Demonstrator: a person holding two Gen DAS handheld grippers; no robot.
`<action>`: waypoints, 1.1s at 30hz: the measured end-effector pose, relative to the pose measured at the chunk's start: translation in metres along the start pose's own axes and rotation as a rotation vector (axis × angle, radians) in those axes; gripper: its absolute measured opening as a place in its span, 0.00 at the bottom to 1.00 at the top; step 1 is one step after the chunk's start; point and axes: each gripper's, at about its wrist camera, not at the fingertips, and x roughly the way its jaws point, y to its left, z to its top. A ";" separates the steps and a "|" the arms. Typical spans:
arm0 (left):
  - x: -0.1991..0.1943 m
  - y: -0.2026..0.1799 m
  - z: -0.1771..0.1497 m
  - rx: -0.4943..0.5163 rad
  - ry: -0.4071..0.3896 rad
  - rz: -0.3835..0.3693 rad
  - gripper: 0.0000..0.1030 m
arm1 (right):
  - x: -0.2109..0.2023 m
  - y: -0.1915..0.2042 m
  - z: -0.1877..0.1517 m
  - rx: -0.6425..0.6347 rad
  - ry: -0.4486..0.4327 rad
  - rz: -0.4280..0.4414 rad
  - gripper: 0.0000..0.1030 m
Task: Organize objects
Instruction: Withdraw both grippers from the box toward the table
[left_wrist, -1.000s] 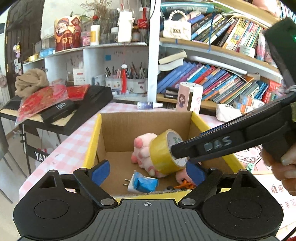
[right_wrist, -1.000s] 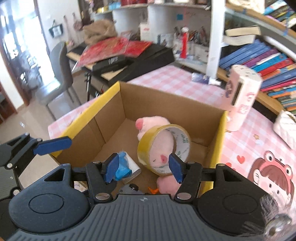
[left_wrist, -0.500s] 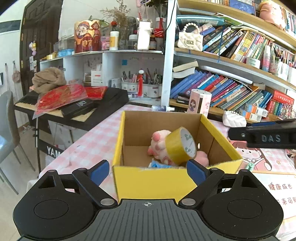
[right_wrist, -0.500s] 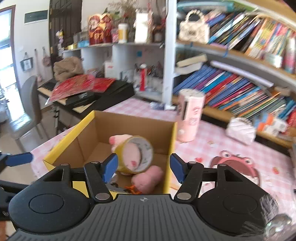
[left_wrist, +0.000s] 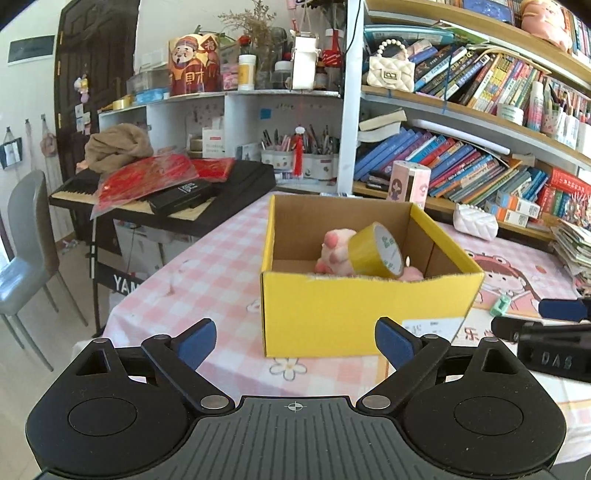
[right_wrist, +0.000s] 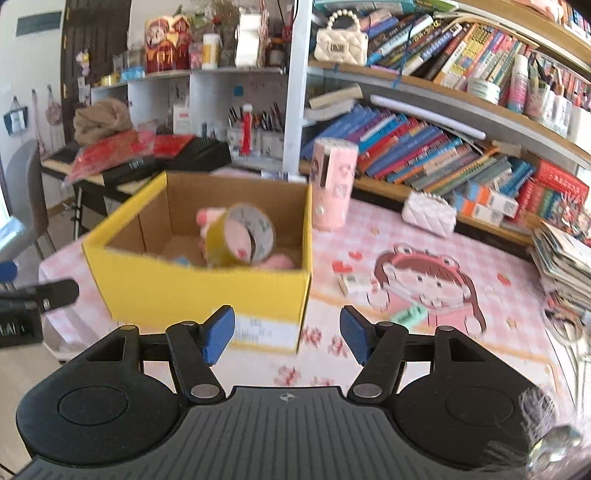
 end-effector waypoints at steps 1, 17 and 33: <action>-0.002 -0.001 -0.002 0.004 0.001 -0.002 0.94 | -0.001 0.002 -0.004 -0.004 0.008 -0.003 0.59; -0.025 -0.006 -0.027 0.049 0.044 -0.036 0.95 | -0.024 0.016 -0.037 -0.004 0.058 0.000 0.65; -0.026 -0.028 -0.038 0.112 0.091 -0.115 0.95 | -0.037 0.004 -0.064 0.043 0.123 -0.036 0.70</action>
